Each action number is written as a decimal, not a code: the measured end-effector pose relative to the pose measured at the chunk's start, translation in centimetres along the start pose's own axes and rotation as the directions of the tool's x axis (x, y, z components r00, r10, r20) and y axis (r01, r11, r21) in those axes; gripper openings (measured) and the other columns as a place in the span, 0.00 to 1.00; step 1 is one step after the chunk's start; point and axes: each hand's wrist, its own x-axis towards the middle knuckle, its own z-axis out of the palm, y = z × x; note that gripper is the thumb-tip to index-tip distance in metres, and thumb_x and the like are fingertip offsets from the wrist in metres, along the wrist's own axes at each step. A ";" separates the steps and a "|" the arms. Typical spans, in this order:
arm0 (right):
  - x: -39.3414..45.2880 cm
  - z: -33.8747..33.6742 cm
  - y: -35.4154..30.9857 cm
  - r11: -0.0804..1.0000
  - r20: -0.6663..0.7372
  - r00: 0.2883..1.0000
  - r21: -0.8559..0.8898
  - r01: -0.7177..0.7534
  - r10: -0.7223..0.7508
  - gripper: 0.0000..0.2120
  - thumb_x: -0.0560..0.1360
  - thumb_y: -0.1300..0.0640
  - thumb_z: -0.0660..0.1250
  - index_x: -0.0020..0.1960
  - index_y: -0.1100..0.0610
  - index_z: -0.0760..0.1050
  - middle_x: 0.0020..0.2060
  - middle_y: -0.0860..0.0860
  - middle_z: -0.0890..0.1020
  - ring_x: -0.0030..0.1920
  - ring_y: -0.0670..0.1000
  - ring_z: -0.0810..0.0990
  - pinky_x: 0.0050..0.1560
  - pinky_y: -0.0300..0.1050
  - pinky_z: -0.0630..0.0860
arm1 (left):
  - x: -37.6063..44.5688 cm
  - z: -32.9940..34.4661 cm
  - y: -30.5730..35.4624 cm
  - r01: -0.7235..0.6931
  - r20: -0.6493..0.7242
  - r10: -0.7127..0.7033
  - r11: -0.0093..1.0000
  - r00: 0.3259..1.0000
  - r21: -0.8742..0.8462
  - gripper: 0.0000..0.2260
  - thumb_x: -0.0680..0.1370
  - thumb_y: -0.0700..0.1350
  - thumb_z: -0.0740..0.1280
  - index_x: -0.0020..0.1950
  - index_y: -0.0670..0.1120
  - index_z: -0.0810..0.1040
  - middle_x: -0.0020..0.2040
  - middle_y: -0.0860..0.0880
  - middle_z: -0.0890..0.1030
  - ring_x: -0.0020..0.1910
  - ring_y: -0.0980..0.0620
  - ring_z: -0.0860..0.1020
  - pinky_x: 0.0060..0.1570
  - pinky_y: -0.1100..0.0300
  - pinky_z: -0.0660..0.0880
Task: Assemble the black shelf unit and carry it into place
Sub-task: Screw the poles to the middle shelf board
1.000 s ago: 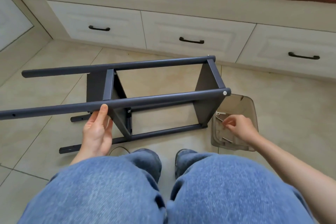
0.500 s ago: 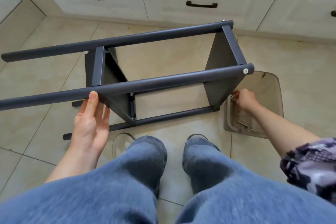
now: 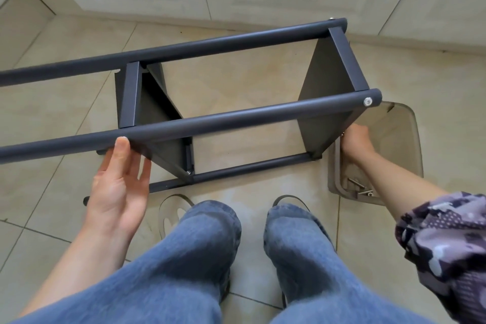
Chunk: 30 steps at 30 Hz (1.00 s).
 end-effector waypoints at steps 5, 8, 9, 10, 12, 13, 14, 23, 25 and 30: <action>0.4 0.8 0.0 0.993 0.004 1.000 -0.114 -0.001 0.001 0.09 0.77 0.71 0.56 0.48 0.66 0.75 0.50 0.68 0.79 0.52 0.70 0.78 0.50 0.58 0.75 | -0.1 0.2 0.1 0.002 -0.003 -0.003 1.000 1.000 -0.008 0.12 0.74 0.50 0.70 0.56 0.53 0.77 0.55 0.55 0.82 0.66 0.57 0.77 0.71 0.56 0.69; 0.6 1.3 0.3 0.995 -0.021 1.000 -0.101 -0.021 0.019 0.09 0.77 0.70 0.56 0.49 0.67 0.75 0.49 0.68 0.79 0.52 0.70 0.78 0.50 0.59 0.75 | -0.1 0.2 0.2 0.004 0.002 -0.004 1.000 1.000 -0.001 0.13 0.74 0.50 0.70 0.57 0.53 0.77 0.57 0.55 0.82 0.66 0.58 0.77 0.71 0.56 0.69; 0.7 1.4 0.3 0.996 -0.034 0.999 -0.077 -0.039 0.036 0.09 0.78 0.70 0.56 0.49 0.67 0.75 0.49 0.69 0.79 0.51 0.70 0.78 0.50 0.60 0.75 | -0.1 0.2 0.2 0.005 0.002 -0.005 1.000 1.000 0.001 0.13 0.74 0.50 0.70 0.58 0.53 0.76 0.57 0.55 0.82 0.66 0.58 0.78 0.71 0.56 0.69; 0.8 1.5 0.3 0.997 -0.042 0.997 -0.054 -0.062 0.060 0.09 0.78 0.69 0.56 0.49 0.67 0.76 0.49 0.69 0.79 0.51 0.70 0.78 0.50 0.60 0.75 | -0.1 0.2 0.2 0.006 0.001 -0.006 1.000 1.000 0.002 0.13 0.74 0.51 0.70 0.58 0.53 0.76 0.56 0.55 0.82 0.66 0.58 0.78 0.71 0.56 0.69; 0.9 1.5 0.5 0.993 -0.041 0.993 -0.036 -0.110 0.108 0.09 0.78 0.68 0.58 0.50 0.68 0.77 0.49 0.68 0.80 0.51 0.70 0.78 0.49 0.59 0.75 | -0.2 0.2 0.2 0.008 -0.005 -0.008 1.000 1.000 0.002 0.13 0.73 0.51 0.70 0.57 0.53 0.77 0.56 0.55 0.82 0.65 0.58 0.78 0.70 0.56 0.70; 0.9 1.5 0.6 0.991 -0.030 0.991 -0.039 -0.129 0.128 0.09 0.78 0.68 0.58 0.50 0.67 0.77 0.49 0.68 0.80 0.52 0.69 0.79 0.48 0.57 0.75 | -0.1 0.3 0.2 0.010 -0.006 -0.010 1.000 1.000 0.003 0.12 0.73 0.50 0.70 0.56 0.53 0.77 0.56 0.55 0.82 0.66 0.58 0.78 0.70 0.56 0.70; 0.9 1.5 0.6 0.989 -0.021 0.990 -0.046 -0.140 0.139 0.09 0.78 0.68 0.59 0.51 0.67 0.77 0.50 0.67 0.80 0.52 0.68 0.79 0.47 0.56 0.74 | -0.2 0.3 0.3 0.011 -0.006 -0.011 1.000 1.000 0.003 0.12 0.73 0.50 0.70 0.56 0.53 0.77 0.56 0.55 0.82 0.66 0.58 0.77 0.71 0.56 0.69; -0.2 0.9 0.5 0.992 0.065 0.991 0.019 -0.122 0.121 0.11 0.81 0.62 0.59 0.56 0.68 0.76 0.52 0.67 0.80 0.54 0.67 0.78 0.53 0.56 0.75 | 0.2 0.1 0.1 0.014 -0.006 -0.014 1.000 1.000 0.000 0.08 0.77 0.49 0.69 0.56 0.52 0.77 0.56 0.55 0.82 0.67 0.57 0.77 0.70 0.55 0.70; -0.8 0.2 0.6 0.992 0.067 0.992 0.060 -0.107 0.103 0.11 0.81 0.60 0.60 0.56 0.68 0.76 0.51 0.67 0.81 0.54 0.67 0.78 0.53 0.55 0.74 | 0.1 0.0 0.0 0.018 -0.004 -0.018 1.000 1.000 0.001 0.08 0.79 0.48 0.68 0.58 0.52 0.77 0.58 0.54 0.82 0.67 0.56 0.77 0.70 0.55 0.70; -3.1 -1.7 0.9 0.982 0.077 0.997 0.182 -0.043 0.029 0.07 0.79 0.60 0.65 0.52 0.64 0.78 0.47 0.63 0.83 0.51 0.65 0.81 0.55 0.60 0.78 | 0.1 0.2 0.3 0.043 0.000 -0.043 0.999 0.999 0.002 0.06 0.79 0.47 0.69 0.55 0.52 0.79 0.60 0.52 0.82 0.62 0.57 0.80 0.70 0.55 0.70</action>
